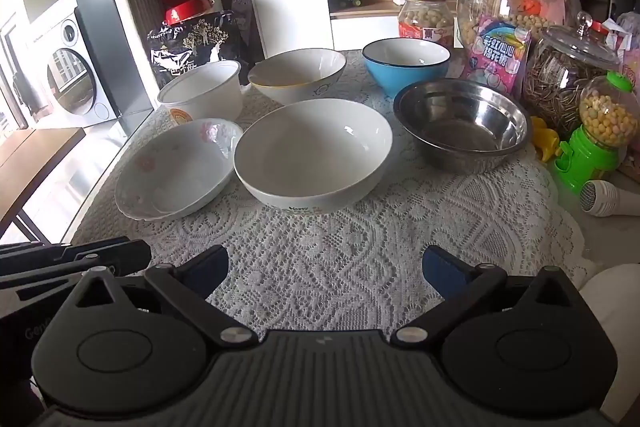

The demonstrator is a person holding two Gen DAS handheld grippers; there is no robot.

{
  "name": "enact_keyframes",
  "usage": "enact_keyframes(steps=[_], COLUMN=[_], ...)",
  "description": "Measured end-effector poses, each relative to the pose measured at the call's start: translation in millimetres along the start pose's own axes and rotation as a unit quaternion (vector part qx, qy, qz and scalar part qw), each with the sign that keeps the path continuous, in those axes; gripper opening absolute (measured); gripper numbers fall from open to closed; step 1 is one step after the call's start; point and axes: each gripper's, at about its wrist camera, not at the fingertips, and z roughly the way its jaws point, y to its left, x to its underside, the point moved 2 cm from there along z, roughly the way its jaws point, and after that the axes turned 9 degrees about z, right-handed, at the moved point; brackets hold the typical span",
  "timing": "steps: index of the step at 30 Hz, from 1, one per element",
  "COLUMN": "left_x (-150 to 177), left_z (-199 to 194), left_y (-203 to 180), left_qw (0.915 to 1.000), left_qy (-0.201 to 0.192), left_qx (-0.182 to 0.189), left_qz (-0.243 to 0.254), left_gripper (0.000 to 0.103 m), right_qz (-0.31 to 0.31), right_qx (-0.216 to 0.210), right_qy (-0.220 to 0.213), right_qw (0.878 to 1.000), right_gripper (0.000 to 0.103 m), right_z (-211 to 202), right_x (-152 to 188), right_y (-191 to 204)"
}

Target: Organize plates and bowls

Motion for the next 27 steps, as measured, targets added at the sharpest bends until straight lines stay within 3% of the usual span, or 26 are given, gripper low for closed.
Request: enact_keyframes(steps=[27], left_x=[1], left_z=[-10], left_y=[2], left_qw=[1.0], left_qy=[-0.008], left_qx=[0.0], left_qz=[-0.003], left_gripper=[0.014], right_qz=[-0.002], right_qx=[-0.004], right_qy=[-0.015], right_qw=[1.0], right_gripper=[0.103], right_z=[-14], right_x=[-1], right_y=[4])
